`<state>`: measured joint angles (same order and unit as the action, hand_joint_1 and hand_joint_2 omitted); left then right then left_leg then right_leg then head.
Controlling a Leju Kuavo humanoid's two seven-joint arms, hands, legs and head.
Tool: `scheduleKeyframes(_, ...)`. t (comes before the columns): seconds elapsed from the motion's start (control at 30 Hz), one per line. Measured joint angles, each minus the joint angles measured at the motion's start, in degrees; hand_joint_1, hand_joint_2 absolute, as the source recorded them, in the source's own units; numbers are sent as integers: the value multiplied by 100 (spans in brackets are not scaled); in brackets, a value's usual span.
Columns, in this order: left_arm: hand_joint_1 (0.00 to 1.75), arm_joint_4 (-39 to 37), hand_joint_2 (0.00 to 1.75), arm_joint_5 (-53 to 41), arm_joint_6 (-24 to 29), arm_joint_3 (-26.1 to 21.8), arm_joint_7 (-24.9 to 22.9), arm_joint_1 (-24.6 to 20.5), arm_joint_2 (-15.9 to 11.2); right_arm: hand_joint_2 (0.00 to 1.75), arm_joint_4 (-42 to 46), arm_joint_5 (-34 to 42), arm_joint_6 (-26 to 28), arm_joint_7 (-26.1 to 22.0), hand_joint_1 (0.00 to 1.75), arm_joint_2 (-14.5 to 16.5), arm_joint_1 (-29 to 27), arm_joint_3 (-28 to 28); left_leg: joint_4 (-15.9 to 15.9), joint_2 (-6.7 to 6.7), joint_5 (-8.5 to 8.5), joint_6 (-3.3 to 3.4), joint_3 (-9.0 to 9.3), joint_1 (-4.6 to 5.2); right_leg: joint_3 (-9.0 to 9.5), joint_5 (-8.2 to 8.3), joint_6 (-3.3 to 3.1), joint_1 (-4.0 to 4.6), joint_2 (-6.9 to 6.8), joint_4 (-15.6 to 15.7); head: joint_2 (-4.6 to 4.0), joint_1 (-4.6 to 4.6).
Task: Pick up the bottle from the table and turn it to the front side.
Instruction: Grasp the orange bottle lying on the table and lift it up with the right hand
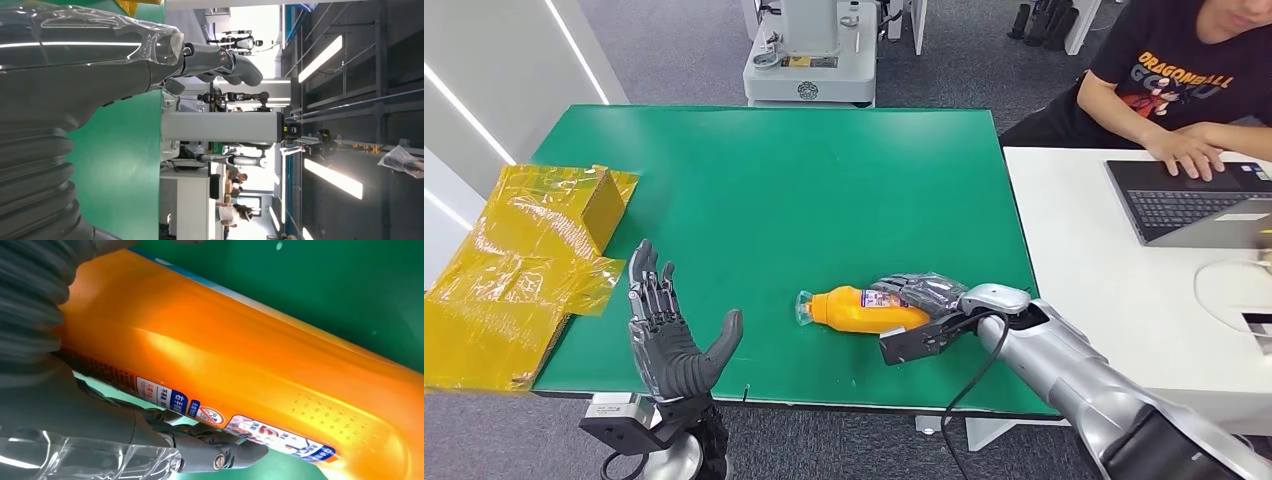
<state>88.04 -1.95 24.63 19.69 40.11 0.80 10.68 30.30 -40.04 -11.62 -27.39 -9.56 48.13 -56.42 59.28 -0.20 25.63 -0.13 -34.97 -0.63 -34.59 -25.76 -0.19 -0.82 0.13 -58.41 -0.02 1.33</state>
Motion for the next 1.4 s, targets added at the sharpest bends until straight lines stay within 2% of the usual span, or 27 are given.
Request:
scheduleKeyframes(0.43, 0, 0, 175, -4, -43, 0, 1, -1, 14, 175, -49, -121, 184, 390, 0, -283, 2, -165, 12, 1, 0, 1, 4, 0, 11, 4, 6, -1, 0, 2, 0, 0)
scheduleKeyframes(0.57, 0, -2, 175, -9, -65, 0, 1, -4, 33, 175, -37, -134, 308, 612, 175, -339, -28, -200, 12, 1, 0, 1, 6, 0, 14, 5, 7, -1, 0, 2, 0, 0)
scheduleKeyframes(0.93, 0, -15, 175, -22, -131, 0, 1, -75, 75, 175, 66, -158, 1100, 889, 175, -383, -236, -229, 12, 15, 0, 2, 17, 0, 19, 9, 7, 0, 12, 3, 0, -1)
scheduleKeyframes(1.07, 0, -21, 175, -30, -126, 0, 0, -92, 84, 175, 170, -93, 1617, 951, 175, -377, -409, -179, 12, 15, 0, 2, 19, -1, 24, 9, 7, 2, 11, 2, 0, 1)
scheduleKeyframes(1.4, 0, -31, 175, -85, -58, 0, 1, -87, 82, 175, 583, 457, 2999, 618, 175, -43, -1072, 561, 11, 2, -1, 1, 3, -3, 12, 6, 7, 4, -2, -1, 0, 0)
